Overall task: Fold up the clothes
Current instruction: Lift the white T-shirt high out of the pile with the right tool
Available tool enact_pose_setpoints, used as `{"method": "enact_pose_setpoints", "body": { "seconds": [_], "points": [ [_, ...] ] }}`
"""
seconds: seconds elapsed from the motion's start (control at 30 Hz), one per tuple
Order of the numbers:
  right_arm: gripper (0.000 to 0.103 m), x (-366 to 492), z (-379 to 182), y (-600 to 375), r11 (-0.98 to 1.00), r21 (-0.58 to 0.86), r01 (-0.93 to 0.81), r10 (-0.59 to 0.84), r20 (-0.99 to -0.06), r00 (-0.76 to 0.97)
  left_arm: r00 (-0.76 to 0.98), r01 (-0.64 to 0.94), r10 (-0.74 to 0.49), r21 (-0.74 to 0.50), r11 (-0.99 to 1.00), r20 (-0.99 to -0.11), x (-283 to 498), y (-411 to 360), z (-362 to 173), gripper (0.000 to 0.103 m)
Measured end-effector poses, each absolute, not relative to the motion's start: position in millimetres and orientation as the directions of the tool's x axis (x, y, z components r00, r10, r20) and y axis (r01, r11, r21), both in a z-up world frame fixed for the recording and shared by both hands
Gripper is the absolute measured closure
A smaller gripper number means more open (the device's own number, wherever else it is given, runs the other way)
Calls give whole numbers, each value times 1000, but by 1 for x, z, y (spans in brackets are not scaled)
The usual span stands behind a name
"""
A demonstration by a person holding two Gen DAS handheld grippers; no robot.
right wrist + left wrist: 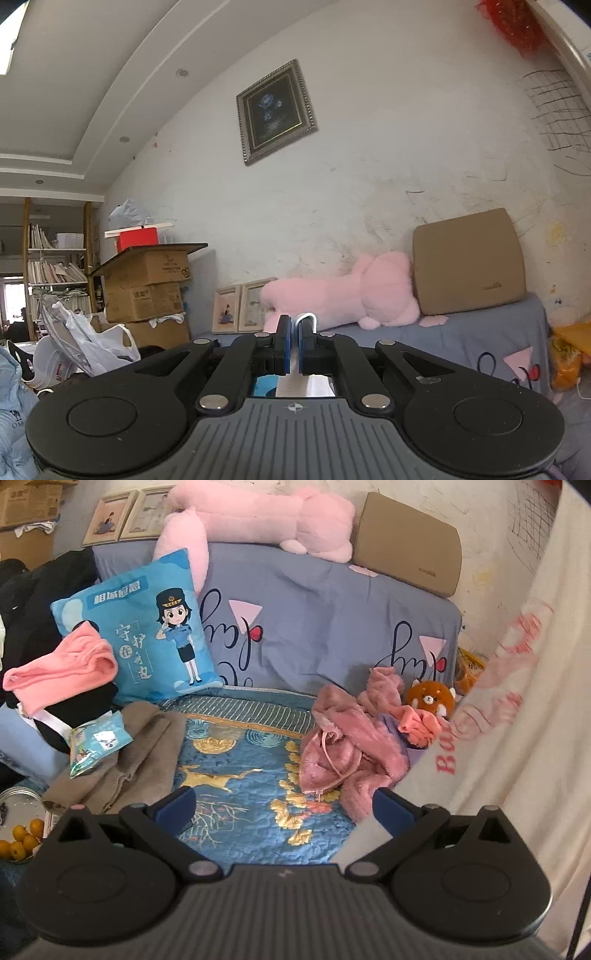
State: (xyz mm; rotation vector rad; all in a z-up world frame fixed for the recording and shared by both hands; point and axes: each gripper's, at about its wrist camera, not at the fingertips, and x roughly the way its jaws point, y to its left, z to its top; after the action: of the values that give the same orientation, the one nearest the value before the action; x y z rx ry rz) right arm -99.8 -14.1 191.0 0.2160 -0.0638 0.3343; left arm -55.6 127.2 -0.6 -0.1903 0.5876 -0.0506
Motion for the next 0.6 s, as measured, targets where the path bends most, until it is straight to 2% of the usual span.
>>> {"method": "enact_pose_setpoints", "body": {
  "seconds": [0.33, 0.6],
  "points": [
    [100, -37, 196, 10, 954, 164, -252, 263, -51, 963, 801, -45, -55, -151, 988, -596, -53, 143, -18, 0],
    [100, 18, 206, 60, 971, 87, -222, 228, -77, 971, 750, -55, -4, -68, 996, -661, -40, 128, -41, 0]
  ]
}}
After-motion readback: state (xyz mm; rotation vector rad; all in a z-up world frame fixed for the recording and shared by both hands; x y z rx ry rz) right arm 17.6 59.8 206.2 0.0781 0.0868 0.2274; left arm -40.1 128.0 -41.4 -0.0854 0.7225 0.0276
